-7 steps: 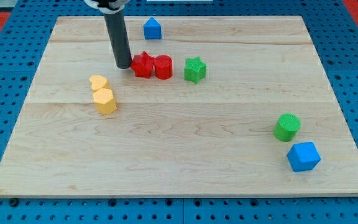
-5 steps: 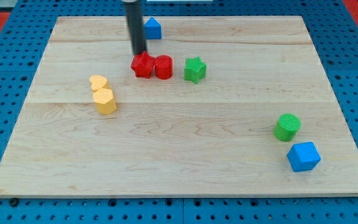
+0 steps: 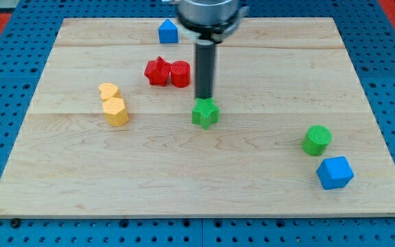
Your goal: Move the green star to the left of the green circle
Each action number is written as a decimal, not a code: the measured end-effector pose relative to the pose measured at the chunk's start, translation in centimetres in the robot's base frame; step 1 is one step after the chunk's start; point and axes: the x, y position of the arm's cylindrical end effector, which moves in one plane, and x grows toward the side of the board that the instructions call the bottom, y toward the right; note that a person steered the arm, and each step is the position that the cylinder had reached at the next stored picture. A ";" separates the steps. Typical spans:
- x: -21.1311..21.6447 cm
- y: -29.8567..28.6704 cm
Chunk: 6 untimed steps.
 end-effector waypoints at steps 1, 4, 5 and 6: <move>1.4 -1.4; 5.5 7.8; 7.3 11.1; 9.9 13.1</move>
